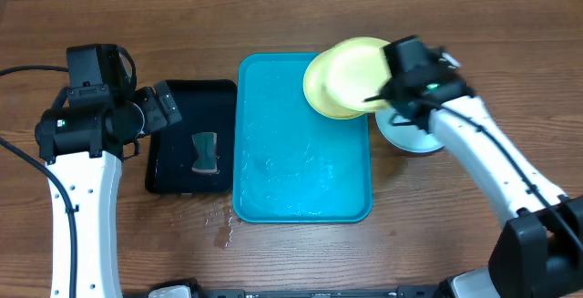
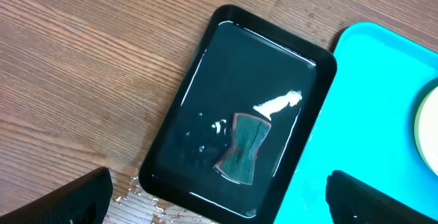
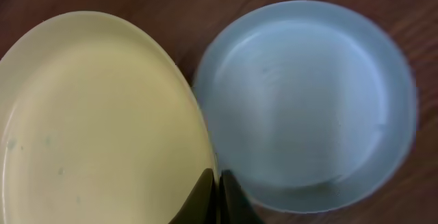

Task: Clean dirty plates on tray and stack at the side
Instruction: 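Swing the yellow plate right and lower it onto the light blue plate, then open the right gripper and move it to the other yellow plate's rim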

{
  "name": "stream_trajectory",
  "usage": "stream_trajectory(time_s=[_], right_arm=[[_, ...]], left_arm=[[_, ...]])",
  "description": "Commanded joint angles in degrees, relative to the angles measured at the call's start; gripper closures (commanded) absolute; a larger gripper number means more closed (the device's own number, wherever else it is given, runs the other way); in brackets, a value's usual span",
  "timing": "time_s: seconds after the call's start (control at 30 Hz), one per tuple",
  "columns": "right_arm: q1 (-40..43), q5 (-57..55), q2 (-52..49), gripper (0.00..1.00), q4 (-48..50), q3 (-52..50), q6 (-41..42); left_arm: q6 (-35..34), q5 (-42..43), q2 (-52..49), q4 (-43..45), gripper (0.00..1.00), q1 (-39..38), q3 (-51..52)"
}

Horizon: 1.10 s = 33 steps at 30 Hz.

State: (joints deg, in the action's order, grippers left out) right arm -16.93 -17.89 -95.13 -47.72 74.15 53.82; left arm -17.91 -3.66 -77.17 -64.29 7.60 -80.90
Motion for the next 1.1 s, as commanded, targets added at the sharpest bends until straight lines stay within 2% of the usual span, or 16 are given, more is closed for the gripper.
stream_trajectory(time_s=[0.0, 0.07, 0.23, 0.77, 0.93, 1.07], right_arm=[[5.44, -0.04, 1.16, 0.96, -2.71, 0.70, 0.44], [9.70, -0.02, 1.16, 0.96, -4.90, -0.13, 0.44], [14.05, 0.00, 1.14, 0.96, -5.16, -2.80, 0.46], [14.75, -2.58, 1.03, 0.95, -2.99, -9.66, 0.44], [14.75, -2.49, 0.87, 0.82, -0.42, -11.69, 0.44], [14.75, -1.86, 0.87, 0.59, 0.07, -12.50, 0.39]], left_arm=[[-0.55, 0.28, -0.46, 0.20, 0.00, -0.02, -0.68], [-0.52, 0.28, -0.46, 0.20, 0.00, -0.02, -0.68], [-0.55, 0.28, -0.46, 0.20, 0.00, -0.02, -0.68], [-0.52, 0.28, -0.46, 0.20, 0.00, -0.02, -0.68], [-0.52, 0.28, -0.46, 0.20, 0.00, -0.02, -0.68], [-0.52, 0.28, -0.46, 0.20, 0.00, -0.02, -0.68]])
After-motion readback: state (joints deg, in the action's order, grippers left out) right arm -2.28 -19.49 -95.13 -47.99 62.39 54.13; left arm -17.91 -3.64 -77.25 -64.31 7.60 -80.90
